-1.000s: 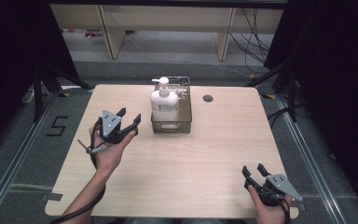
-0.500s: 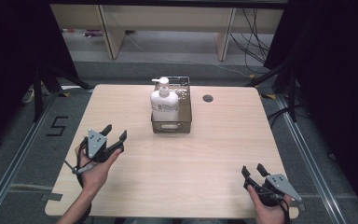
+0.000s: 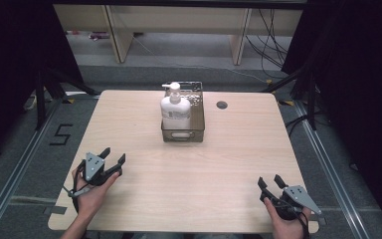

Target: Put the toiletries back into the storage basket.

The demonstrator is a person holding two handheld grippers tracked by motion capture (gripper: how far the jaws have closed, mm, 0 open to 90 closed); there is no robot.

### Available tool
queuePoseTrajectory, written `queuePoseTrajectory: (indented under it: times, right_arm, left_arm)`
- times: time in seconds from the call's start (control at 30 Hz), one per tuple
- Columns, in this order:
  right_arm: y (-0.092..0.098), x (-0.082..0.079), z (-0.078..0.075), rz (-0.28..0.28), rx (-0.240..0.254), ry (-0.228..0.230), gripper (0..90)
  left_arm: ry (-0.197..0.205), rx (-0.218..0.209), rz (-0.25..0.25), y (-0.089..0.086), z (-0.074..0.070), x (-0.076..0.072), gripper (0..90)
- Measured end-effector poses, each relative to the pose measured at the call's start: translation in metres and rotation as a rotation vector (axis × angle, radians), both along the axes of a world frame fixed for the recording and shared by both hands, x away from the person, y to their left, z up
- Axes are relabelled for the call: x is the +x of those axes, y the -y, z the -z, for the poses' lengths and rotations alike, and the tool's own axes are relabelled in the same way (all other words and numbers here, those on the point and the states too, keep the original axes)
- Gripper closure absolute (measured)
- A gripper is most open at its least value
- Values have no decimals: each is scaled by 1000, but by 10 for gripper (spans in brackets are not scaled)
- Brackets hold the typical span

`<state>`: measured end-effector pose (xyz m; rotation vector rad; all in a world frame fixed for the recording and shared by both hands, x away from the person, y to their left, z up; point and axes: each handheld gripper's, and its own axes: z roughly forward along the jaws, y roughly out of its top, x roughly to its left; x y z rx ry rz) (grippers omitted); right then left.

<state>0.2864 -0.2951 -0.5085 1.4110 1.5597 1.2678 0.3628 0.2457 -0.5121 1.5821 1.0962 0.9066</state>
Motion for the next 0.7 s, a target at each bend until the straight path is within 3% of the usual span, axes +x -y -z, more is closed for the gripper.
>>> queuePoseTrajectory:
  times: [0.1,0.13,0.2,0.3,0.37,0.53,0.63,0.67,0.7]
  right_arm:
    - [-1,-1,0,8,23,-13,386]
    - [1,0,0,1,-4,2,386]
    - [1,0,0,0,0,2,386]
    - [3,1,1,-6,-4,7,386]
    - [1,-1,1,11,21,-10,386]
    - [0,0,2,1,22,-6,385]
    - [0,0,2,5,17,-5,385]
    - [1,0,2,0,13,-5,385]
    - [3,1,3,-9,-21,16,385]
  left_arm:
    - [10,2,-14,-4,7,0,375]
    - [4,-3,-15,-6,10,0,373]
    - [2,-10,-19,-8,12,0,371]
    - [34,-18,-24,-9,13,-1,369]
    - [28,-3,-25,-8,12,-2,369]
    - [29,12,-29,-6,13,-2,370]
    - [23,-9,-37,-6,13,-2,370]
    - [26,2,-31,-7,12,-2,370]
    - [22,6,-29,-8,12,-2,370]
